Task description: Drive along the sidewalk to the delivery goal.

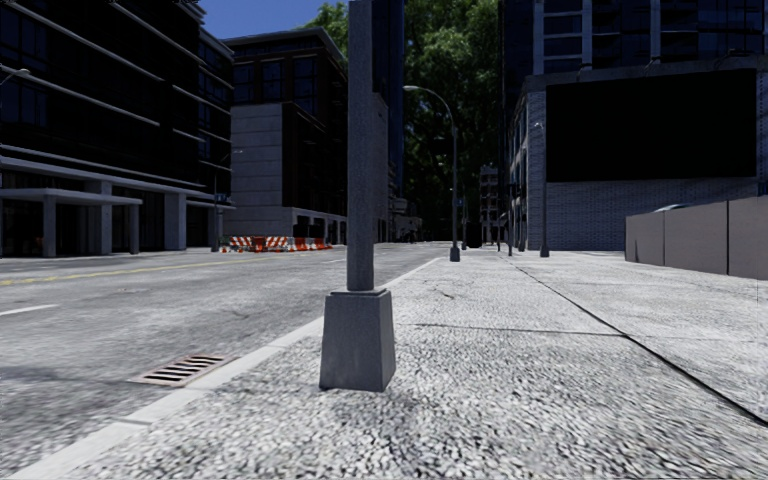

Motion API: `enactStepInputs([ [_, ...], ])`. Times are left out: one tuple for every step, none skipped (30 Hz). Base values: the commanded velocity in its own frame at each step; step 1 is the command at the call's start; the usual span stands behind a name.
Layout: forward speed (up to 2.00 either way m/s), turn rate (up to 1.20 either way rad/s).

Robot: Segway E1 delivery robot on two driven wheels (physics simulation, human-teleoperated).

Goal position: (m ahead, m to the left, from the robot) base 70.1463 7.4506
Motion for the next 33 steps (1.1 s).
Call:
enactStepInputs([
  [0.14,-0.57],
  [0.18,-0.57],
  [0.19,-0.57],
  [0.19,-0.57],
  [0.20,-0.57],
  [0.21,-0.57],
  [0.28,-0.57],
  [0.28,-0.57],
  [0.42,-0.57],
  [0.62,-0.57],
  [0.62,-0.57],
  [0.75,-0.57],
  [0.79,-0.57],
  [0.79,-0.57],
  [0.80,-0.57],
  [0.80,-0.57],
  [0.80,-0.57],
  [0.80,-0.57],
  [0.81,-0.57],
  [0.81,-0.57],
  [0.81,-0.57],
  [0.81,-0.57],
  [0.81,-0.57],
  [0.81,-0.57],
  [0.81,-0.57],
  [0.81,-0.57],
  [0.81,-0.57],
  [0.81,-0.57],
  [0.81,-0.57],
  [0.82,-0.57],
  [0.85,-0.57],
  [0.85,-0.57],
  [0.90,-0.57],
])
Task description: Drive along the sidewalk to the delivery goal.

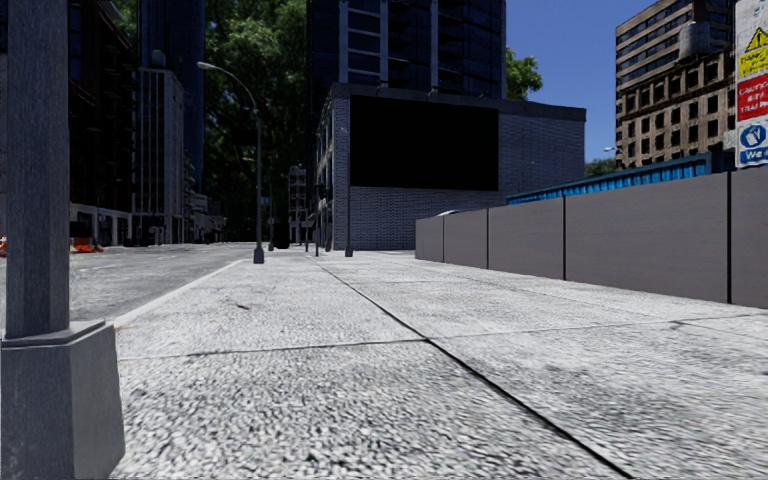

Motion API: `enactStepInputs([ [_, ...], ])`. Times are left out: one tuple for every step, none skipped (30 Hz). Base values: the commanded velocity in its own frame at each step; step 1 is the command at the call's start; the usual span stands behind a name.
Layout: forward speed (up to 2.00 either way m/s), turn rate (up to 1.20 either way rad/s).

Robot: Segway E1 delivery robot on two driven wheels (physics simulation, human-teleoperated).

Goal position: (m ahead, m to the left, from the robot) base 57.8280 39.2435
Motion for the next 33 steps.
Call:
enactStepInputs([
  [0.95,-0.47],
  [0.95,-0.47],
  [0.99,-0.27],
  [1.03,-0.13],
  [1.03,-0.13],
  [1.06,0.00],
  [1.09,0.00],
  [1.13,0.00],
  [1.13,0.00],
  [1.17,0.00],
  [1.24,0.00],
  [1.24,0.00],
  [1.29,0.00],
  [1.31,0.00],
  [1.31,0.00],
  [1.36,0.00],
  [1.49,0.00],
  [1.70,0.00],
  [1.70,0.00],
  [1.83,0.00],
  [1.91,0.00],
  [1.91,0.00],
  [1.93,0.00],
  [1.93,0.00],
  [1.93,0.00],
  [1.93,0.00],
  [1.93,0.00],
  [1.93,0.00],
  [1.93,0.00],
  [1.93,0.00],
  [1.93,0.00],
  [1.93,0.00],
  [1.93,0.00],
])
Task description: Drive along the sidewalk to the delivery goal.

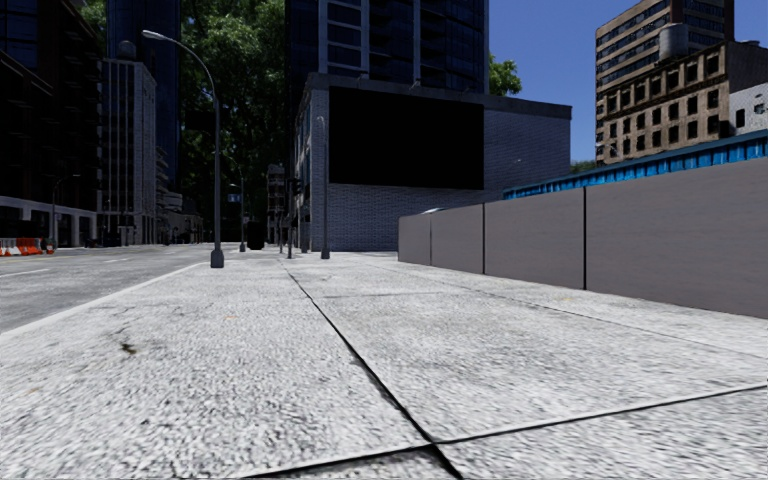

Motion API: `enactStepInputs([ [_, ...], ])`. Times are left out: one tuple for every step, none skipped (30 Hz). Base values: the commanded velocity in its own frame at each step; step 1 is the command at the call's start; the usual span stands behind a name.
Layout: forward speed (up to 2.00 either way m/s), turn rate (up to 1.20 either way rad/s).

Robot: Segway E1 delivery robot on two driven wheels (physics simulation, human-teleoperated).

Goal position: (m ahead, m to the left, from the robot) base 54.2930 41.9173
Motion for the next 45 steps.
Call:
enactStepInputs([
  [1.93,0.00],
  [1.93,0.00],
  [1.93,0.00],
  [1.93,0.00],
  [1.93,0.00],
  [1.93,0.00],
  [1.93,0.00],
  [1.93,0.00],
  [1.93,0.00],
  [1.93,0.00],
  [1.93,0.00],
  [1.93,0.00],
  [1.93,0.00],
  [1.93,0.00],
  [1.93,0.00],
  [1.93,0.00],
  [1.93,0.00],
  [1.93,0.00],
  [1.93,0.00],
  [1.93,0.00],
  [1.93,0.00],
  [1.94,0.00],
  [2.00,0.00],
  [2.00,0.00],
  [2.00,0.00],
  [2.00,0.00],
  [2.00,0.00],
  [2.00,0.00],
  [2.00,0.00],
  [2.00,0.00],
  [2.00,0.00],
  [2.00,0.00],
  [2.00,0.00],
  [2.00,0.00],
  [2.00,0.00],
  [2.00,0.00],
  [2.00,0.00],
  [2.00,0.00],
  [2.00,0.00],
  [2.00,0.00],
  [2.00,0.00],
  [2.00,0.00],
  [2.00,0.00],
  [2.00,0.00],
  [2.00,0.00],
])
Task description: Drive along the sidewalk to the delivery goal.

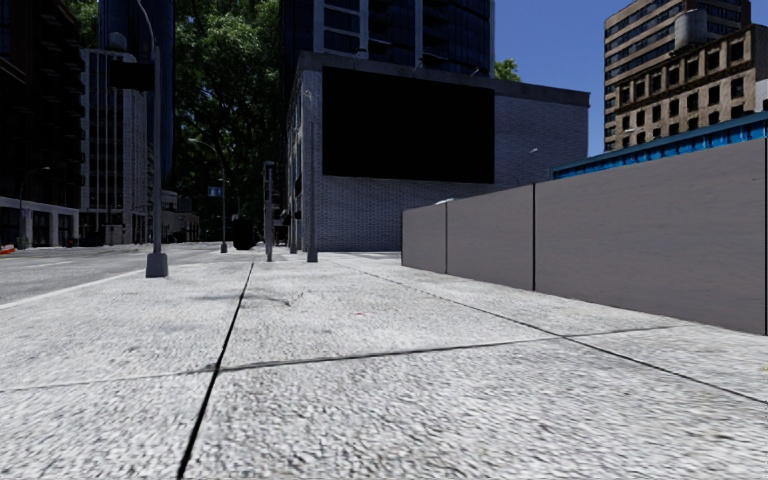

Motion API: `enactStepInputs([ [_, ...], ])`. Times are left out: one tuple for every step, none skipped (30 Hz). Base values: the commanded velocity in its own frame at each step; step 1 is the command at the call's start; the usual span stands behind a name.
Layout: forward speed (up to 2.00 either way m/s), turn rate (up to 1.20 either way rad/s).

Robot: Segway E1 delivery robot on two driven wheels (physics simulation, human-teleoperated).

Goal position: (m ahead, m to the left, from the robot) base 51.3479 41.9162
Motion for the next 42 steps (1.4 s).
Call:
enactStepInputs([
  [2.00,0.00],
  [2.00,0.00],
  [2.00,0.00],
  [2.00,0.00],
  [2.00,0.00],
  [2.00,0.00],
  [2.00,0.00],
  [2.00,0.00],
  [2.00,0.00],
  [2.00,0.00],
  [2.00,0.00],
  [2.00,0.00],
  [2.00,0.00],
  [2.00,0.00],
  [2.00,0.00],
  [2.00,0.00],
  [2.00,0.00],
  [2.00,0.00],
  [2.00,0.00],
  [2.00,0.00],
  [2.00,0.00],
  [2.00,0.00],
  [2.00,0.00],
  [2.00,0.00],
  [2.00,0.00],
  [2.00,0.00],
  [2.00,0.00],
  [2.00,0.00],
  [2.00,0.00],
  [2.00,0.00],
  [2.00,0.00],
  [2.00,0.00],
  [2.00,0.00],
  [2.00,0.00],
  [2.00,0.00],
  [2.00,0.00],
  [2.00,0.00],
  [2.00,0.00],
  [2.00,0.00],
  [2.00,0.00],
  [2.00,0.06],
  [2.00,0.11],
])
